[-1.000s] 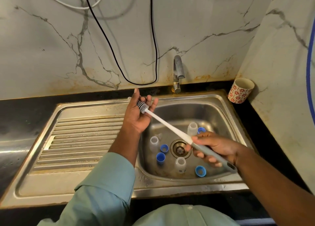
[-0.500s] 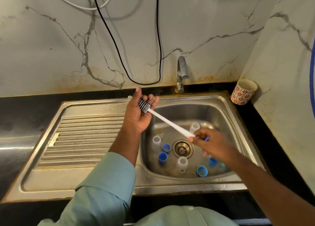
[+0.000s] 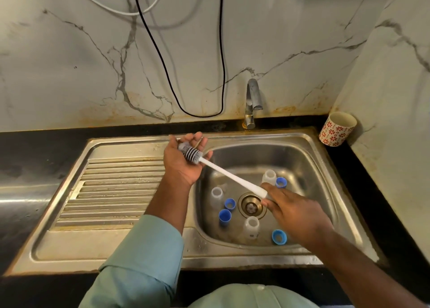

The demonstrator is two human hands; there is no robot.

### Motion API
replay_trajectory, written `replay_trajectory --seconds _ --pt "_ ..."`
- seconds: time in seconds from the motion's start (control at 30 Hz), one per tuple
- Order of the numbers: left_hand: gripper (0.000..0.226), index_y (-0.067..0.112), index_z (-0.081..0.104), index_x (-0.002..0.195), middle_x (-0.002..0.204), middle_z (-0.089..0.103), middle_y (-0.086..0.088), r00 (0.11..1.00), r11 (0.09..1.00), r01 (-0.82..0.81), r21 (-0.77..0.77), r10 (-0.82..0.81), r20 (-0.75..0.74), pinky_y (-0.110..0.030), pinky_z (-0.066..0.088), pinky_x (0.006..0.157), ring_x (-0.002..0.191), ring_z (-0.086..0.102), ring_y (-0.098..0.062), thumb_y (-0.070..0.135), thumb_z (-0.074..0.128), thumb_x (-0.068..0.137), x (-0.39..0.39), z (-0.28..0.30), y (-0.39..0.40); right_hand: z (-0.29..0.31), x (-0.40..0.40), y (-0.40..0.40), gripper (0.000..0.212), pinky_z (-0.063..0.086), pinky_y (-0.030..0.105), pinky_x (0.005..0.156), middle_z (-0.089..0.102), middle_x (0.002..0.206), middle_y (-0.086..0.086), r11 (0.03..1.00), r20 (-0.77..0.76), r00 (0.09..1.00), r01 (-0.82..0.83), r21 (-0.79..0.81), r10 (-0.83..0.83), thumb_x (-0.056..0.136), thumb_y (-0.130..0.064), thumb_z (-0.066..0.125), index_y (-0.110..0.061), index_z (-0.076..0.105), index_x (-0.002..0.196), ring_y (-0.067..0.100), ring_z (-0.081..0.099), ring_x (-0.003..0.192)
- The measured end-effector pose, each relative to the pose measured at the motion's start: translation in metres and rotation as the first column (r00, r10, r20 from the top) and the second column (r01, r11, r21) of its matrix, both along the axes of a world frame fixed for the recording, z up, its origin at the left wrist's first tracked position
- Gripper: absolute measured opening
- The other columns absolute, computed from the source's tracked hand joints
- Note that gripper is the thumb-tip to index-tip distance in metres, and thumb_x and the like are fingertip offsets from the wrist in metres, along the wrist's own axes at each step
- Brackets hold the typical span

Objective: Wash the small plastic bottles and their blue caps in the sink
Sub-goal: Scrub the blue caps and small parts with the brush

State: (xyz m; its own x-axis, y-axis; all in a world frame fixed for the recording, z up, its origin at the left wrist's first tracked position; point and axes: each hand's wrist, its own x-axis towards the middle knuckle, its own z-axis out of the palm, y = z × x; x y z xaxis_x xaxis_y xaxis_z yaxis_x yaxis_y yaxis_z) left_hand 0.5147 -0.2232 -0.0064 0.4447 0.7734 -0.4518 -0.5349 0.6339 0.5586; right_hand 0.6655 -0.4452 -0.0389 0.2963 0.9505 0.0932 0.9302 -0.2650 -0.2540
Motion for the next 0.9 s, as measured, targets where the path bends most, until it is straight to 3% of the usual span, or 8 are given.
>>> replay_trajectory --seconds 0.1,0.17,0.23,0.27,0.37,0.53,0.8,0.9 --pt "0.054 0.016 0.06 0.081 0.074 0.072 -0.005 0.994 0.987 -0.08 -0.142 0.089 0.064 -0.048 0.036 0.106 0.09 0.067 -0.023 0.046 0.021 0.104 -0.007 -0.001 0.001 -0.014 -0.003 -0.007 0.04 0.049 0.029 0.041 0.064 0.076 -0.002 0.993 0.19 0.982 -0.037 0.114 0.015 0.1 -0.04 0.038 -0.022 0.058 0.13 0.015 0.058 0.055" --pt "0.051 0.017 0.061 0.091 0.072 0.073 -0.006 0.984 0.974 -0.132 -0.185 0.151 0.095 -0.047 0.037 0.104 0.089 0.066 -0.024 0.044 0.02 0.104 -0.013 0.0 0.007 -0.003 -0.006 -0.004 0.029 0.049 0.027 0.049 0.062 0.074 -0.007 0.98 -0.255 0.955 0.178 0.091 -0.15 0.101 -0.038 0.044 -0.028 0.06 0.124 0.009 0.054 0.055" --pt "0.051 0.018 0.061 0.098 0.078 0.075 -0.004 0.98 0.974 -0.154 -0.166 0.172 0.102 -0.047 0.037 0.103 0.094 0.067 -0.022 0.047 0.019 0.104 -0.015 0.001 0.01 -0.001 -0.008 -0.001 0.022 0.043 0.025 0.049 0.056 0.062 -0.006 0.948 -0.771 0.595 0.316 -0.038 -0.23 0.099 -0.035 0.05 -0.027 0.066 0.114 0.007 0.047 0.05" --pt "0.053 0.018 0.061 0.097 0.082 0.075 -0.004 0.982 0.98 -0.138 -0.146 0.154 0.105 -0.047 0.038 0.102 0.095 0.067 -0.023 0.05 0.019 0.104 -0.012 0.003 0.01 0.003 -0.008 0.002 0.022 0.042 0.023 0.049 0.055 0.059 -0.006 0.96 -0.809 0.557 0.278 -0.03 -0.187 0.099 -0.033 0.051 -0.028 0.066 0.114 0.006 0.047 0.049" --pt "0.061 0.013 0.063 0.113 0.088 0.076 -0.011 0.983 0.989 -0.1 -0.114 0.116 0.145 -0.047 0.045 0.099 0.093 0.069 -0.026 0.056 0.021 0.103 0.004 0.006 -0.001 0.002 -0.008 0.014 0.028 0.04 0.014 0.049 0.059 0.063 -0.007 0.996 -0.57 0.82 0.084 0.033 -0.05 0.099 -0.036 0.05 -0.038 0.058 0.126 -0.001 0.054 0.054" --pt "0.056 0.011 0.06 0.114 0.089 0.076 -0.011 0.951 0.959 -0.228 -0.166 0.256 0.173 -0.042 0.055 0.081 0.088 0.071 -0.024 0.058 0.03 0.102 0.01 0.018 0.001 0.013 -0.016 0.016 0.034 0.04 0.017 0.058 0.055 0.072 -0.015 0.989 -0.324 0.945 -0.092 -0.113 0.051 0.101 -0.045 0.039 -0.042 0.043 0.134 -0.001 0.052 0.059" --pt "0.042 0.014 0.062 0.115 0.086 0.076 -0.008 0.955 0.955 -0.275 -0.111 0.285 0.089 -0.039 0.057 0.077 0.091 0.072 -0.023 0.037 0.028 0.108 0.009 0.03 0.012 0.02 -0.026 0.027 0.018 0.048 0.027 0.058 0.058 0.063 -0.025 0.991 -0.473 0.879 -0.108 -0.075 0.061 0.1 -0.038 0.043 -0.035 0.055 0.113 0.005 0.055 0.056" --pt "0.032 0.014 0.062 0.101 0.084 0.077 -0.005 0.99 0.991 -0.132 -0.029 0.131 -0.047 -0.039 0.056 0.074 0.087 0.075 -0.021 0.031 0.035 0.107 0.019 0.025 -0.008 0.027 -0.034 0.032 0.017 0.043 0.023 0.053 0.058 0.062 -0.03 0.997 -0.562 0.827 -0.039 -0.071 -0.008 0.1 -0.039 0.045 -0.032 0.058 0.091 0.001 0.054 0.051"
